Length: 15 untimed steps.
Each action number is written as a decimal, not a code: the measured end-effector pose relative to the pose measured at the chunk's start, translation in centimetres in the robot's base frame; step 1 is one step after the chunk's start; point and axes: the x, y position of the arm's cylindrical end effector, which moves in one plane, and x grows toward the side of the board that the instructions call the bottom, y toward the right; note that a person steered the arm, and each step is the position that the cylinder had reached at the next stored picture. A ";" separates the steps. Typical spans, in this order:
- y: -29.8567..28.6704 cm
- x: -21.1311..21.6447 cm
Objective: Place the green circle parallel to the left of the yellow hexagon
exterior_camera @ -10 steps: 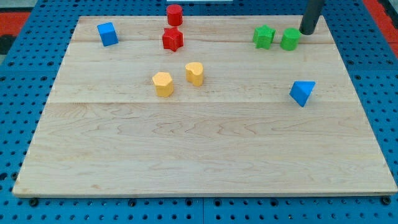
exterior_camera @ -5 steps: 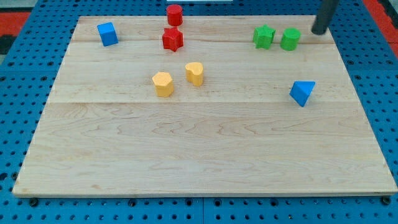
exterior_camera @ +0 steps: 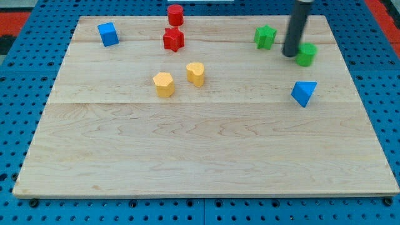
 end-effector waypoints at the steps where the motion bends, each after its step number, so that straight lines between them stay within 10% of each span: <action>1: 1.8 -0.8; 6: 9.5 4.4; 12: -30.3 3.3; 15: -31.7 -3.2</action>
